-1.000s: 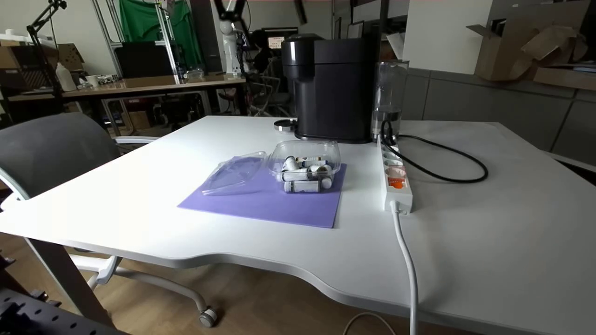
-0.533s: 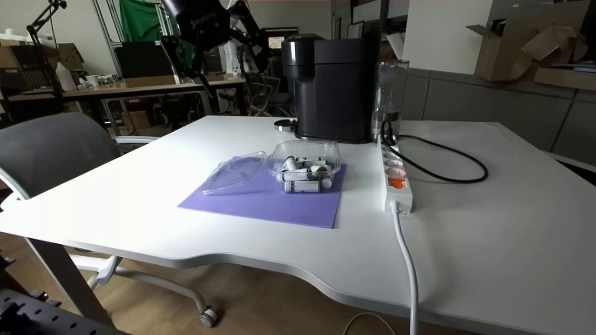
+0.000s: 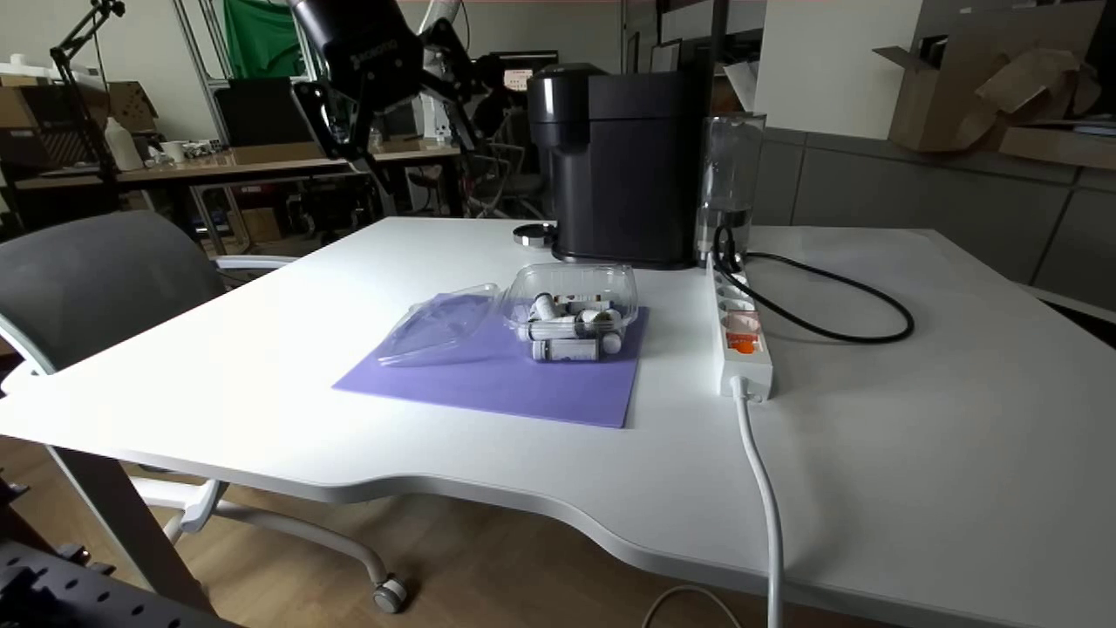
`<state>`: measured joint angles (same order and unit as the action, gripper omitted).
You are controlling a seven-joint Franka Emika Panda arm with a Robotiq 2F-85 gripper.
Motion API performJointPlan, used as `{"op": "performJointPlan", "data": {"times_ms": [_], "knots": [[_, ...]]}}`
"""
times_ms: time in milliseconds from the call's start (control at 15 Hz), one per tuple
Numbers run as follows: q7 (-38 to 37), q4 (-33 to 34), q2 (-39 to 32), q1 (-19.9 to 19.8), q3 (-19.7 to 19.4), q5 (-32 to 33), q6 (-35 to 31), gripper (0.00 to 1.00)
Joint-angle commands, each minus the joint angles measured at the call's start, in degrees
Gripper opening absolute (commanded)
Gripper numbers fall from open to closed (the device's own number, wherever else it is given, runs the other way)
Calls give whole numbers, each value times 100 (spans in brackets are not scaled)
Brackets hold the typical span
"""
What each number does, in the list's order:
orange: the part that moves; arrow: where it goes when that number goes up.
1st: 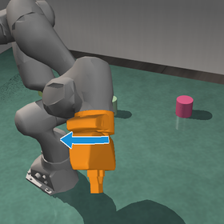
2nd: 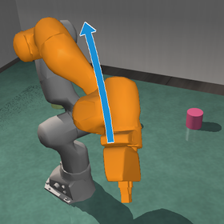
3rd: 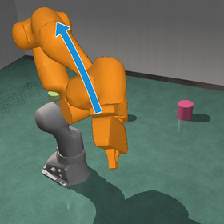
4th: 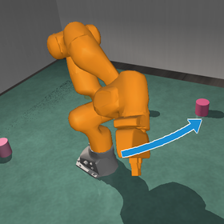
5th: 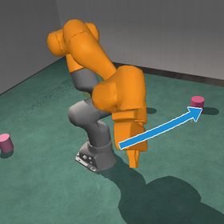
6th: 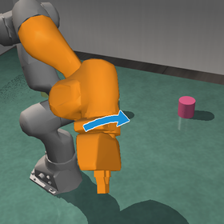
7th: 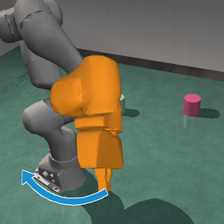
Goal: Close the lid of the clear bowl
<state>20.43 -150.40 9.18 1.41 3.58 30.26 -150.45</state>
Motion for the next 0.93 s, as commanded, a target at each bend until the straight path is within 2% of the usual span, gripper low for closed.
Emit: {"op": "performJointPlan", "data": {"times_ms": [0,133,333,467,600,733,800,867], "knots": [[452,-321,-154,156,-40,-151,-483,100],[522,-407,-306,131,0,136,-600,100],[220,-382,-542,23,7,930,-692,100],[224,-404,-795,29,-3,848,-876,100],[8,-349,-1010,5,-4,1144,-960,100],[-196,-244,-1209,-5,-57,1757,-1043,100],[-244,-165,-1337,3,-81,1884,-975,100],[-59,-136,-1471,9,-77,1613,-870,100]]}}
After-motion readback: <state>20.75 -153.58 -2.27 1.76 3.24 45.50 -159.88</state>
